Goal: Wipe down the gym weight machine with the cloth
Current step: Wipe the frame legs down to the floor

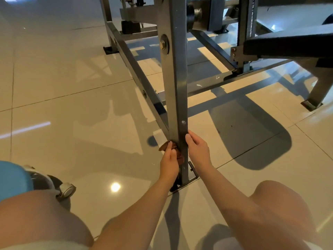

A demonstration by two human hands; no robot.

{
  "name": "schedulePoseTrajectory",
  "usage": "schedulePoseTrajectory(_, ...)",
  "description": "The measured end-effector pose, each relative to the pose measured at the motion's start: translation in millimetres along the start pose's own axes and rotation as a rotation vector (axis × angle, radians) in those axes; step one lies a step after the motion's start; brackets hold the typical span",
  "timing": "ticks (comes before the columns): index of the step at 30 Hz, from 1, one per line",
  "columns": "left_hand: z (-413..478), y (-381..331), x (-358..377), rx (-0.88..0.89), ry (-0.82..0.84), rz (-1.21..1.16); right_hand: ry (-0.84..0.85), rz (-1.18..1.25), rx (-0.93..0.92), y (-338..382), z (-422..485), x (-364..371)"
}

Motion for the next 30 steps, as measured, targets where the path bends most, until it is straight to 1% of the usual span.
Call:
schedulePoseTrajectory(2, -7, -2, 2, 0.056, -0.034, 0.017, -0.010, 0.008, -0.006, 0, -4, -2)
schedulePoseTrajectory(4, -14, -4, 6, 0.156, -0.073, 0.018, -0.007, 0.029, -0.002, 0, -4, -5)
schedulePoseTrajectory(6, -12, 0, 10, 0.247, -0.079, 0.038, -0.001, 0.037, 0.011, -3, -3, -6)
schedulePoseTrajectory(7, -9, 8, 12, 0.258, -0.079, 0.064, -0.001, 0.038, 0.022, -7, -3, -6)
schedulePoseTrajectory(10, 3, 40, 10, 0.181, -0.051, 0.090, 0.010, -0.012, 0.023, -14, -6, -2)
schedulePoseTrajectory(12, 12, 59, 10, 0.076, -0.017, 0.039, 0.020, -0.043, 0.019, -20, -9, -1)
schedulePoseTrajectory(14, 10, 60, 10, -0.024, -0.023, 0.072, 0.032, -0.038, 0.022, -26, -10, -1)
schedulePoseTrajectory(16, 3, 45, 9, -0.021, -0.087, 0.097, 0.038, -0.023, 0.040, -30, -11, -3)
schedulePoseTrajectory(19, -3, 18, 10, 0.063, -0.138, 0.013, 0.048, 0.005, 0.051, -31, -9, -6)
schedulePoseTrajectory(22, 0, 14, 10, 0.118, -0.127, 0.021, 0.058, 0.026, 0.068, -38, -10, -4)
schedulePoseTrajectory(23, 3, 17, 9, 0.113, -0.113, 0.026, 0.060, 0.027, 0.066, -38, -12, -2)
schedulePoseTrajectory(27, 14, 36, 4, -0.013, -0.089, 0.034, 0.067, 0.020, 0.063, -37, -14, 0)
schedulePoseTrajectory(30, 3, 26, 4, 0.000, -0.115, -0.055, 0.079, 0.013, 0.074, -37, -15, 0)
Point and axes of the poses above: each hand's wrist, its own z-axis towards the middle knuckle, its own x-axis out of the palm, y = z × x, the point moved 2 cm from there along z, towards the middle knuckle, and after that the axes turned 13 degrees about -x, right-handed, at the moved point
